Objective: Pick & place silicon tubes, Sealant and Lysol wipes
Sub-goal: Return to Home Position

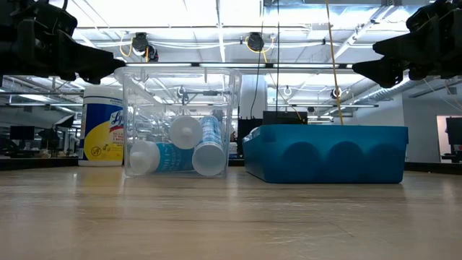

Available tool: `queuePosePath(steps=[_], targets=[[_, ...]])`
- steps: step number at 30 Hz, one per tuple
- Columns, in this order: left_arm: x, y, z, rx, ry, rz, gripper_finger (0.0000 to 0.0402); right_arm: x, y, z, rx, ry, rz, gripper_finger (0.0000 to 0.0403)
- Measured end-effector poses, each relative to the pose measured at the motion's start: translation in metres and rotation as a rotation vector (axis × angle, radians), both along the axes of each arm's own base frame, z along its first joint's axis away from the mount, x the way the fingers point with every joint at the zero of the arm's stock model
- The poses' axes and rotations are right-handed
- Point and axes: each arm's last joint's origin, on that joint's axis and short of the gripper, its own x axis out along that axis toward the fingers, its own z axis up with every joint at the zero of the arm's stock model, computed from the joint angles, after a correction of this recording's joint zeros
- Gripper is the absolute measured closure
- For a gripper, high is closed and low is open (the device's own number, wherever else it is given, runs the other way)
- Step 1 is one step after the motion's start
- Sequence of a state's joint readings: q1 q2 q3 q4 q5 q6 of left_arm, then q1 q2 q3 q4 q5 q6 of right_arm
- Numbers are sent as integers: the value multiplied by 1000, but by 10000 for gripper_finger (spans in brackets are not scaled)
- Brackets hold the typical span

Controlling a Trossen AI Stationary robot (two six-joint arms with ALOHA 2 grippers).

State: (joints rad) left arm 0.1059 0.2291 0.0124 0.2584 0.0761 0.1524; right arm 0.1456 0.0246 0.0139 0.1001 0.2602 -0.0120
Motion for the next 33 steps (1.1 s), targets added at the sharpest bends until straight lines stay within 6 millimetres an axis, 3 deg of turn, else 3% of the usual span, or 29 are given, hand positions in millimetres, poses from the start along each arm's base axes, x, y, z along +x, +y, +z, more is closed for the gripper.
queuePosePath(steps=[33], targets=[[0,0,0,0,0,0,179,0,0,0,0,0,0,12]])
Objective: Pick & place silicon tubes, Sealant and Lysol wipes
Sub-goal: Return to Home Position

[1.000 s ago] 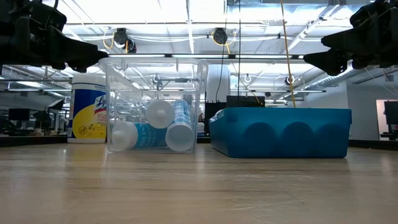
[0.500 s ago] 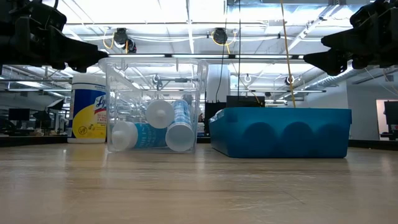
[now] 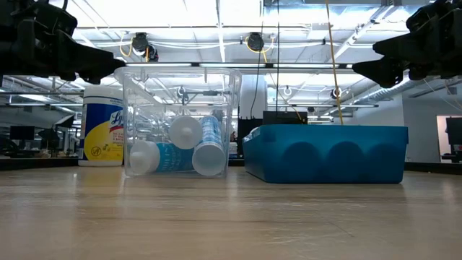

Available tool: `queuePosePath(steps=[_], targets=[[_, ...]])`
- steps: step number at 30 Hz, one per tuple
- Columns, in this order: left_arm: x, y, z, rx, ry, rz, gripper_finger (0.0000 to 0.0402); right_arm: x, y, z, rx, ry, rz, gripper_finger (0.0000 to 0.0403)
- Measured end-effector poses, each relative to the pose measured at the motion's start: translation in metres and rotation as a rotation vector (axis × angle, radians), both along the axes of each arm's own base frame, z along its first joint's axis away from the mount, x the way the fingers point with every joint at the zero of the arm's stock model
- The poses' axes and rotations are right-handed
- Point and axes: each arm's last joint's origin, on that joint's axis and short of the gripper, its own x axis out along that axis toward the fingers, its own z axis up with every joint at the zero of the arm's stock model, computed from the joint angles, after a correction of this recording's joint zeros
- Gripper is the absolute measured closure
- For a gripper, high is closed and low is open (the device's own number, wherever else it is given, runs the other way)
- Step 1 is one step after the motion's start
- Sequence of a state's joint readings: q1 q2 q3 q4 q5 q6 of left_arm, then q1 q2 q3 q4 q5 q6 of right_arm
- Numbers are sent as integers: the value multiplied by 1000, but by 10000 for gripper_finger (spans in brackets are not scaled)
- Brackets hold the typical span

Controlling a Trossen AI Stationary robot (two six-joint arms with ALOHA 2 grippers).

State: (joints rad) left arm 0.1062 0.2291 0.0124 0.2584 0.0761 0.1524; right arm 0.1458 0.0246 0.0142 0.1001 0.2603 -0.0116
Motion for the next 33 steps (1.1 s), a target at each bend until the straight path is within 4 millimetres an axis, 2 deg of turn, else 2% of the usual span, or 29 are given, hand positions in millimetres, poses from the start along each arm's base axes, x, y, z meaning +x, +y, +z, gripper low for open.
queuePosePath(steps=[13,25,33], targets=[[0,0,0,0,0,0,170,0,0,0,0,0,0,12],[0,0,0,0,0,0,185,0,0,0,0,0,0,12],[0,0,0,0,0,0,175,0,0,0,0,0,0,12]])
